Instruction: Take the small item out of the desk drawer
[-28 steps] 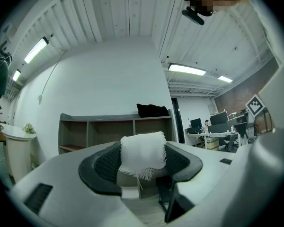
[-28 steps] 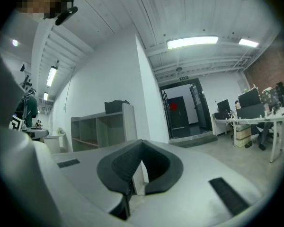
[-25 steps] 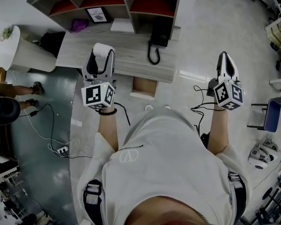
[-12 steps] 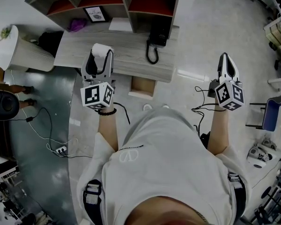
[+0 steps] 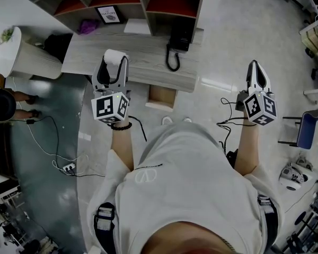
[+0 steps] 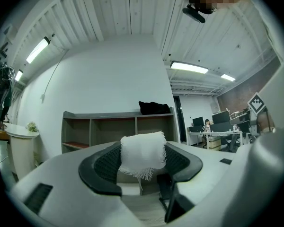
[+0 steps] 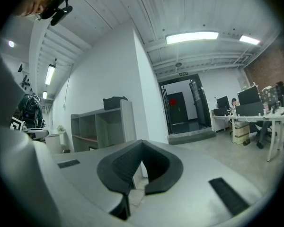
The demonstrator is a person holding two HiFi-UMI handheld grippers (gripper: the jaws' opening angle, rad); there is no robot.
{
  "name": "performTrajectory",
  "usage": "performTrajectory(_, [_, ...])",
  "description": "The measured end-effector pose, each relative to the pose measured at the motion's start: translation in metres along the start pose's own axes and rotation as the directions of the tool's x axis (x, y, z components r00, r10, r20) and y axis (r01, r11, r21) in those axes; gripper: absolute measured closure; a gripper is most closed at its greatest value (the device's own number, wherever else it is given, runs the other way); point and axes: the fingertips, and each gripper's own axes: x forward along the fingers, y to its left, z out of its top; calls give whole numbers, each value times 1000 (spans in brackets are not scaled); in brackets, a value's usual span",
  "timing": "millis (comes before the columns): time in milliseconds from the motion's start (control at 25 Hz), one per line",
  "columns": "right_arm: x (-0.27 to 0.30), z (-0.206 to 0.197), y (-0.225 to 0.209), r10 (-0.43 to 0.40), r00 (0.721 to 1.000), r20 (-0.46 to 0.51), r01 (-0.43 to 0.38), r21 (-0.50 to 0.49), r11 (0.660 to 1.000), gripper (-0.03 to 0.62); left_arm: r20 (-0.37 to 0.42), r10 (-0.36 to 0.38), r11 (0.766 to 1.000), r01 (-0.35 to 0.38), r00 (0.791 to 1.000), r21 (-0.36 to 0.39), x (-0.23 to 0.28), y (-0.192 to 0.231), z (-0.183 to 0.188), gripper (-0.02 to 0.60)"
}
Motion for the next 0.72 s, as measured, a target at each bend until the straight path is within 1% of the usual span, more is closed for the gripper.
performTrajectory(520, [-3,-2,-2,2,1000,-4,-2,15,1000,592,-2,3,1000,-3,1000,-3,-8,-4,-1,314])
performTrajectory(720, [-3,-3,-1,2,1000,-2,-2,7,1000,592,-1,3,1000,-3,1000,-1,-8,-4,-2,314])
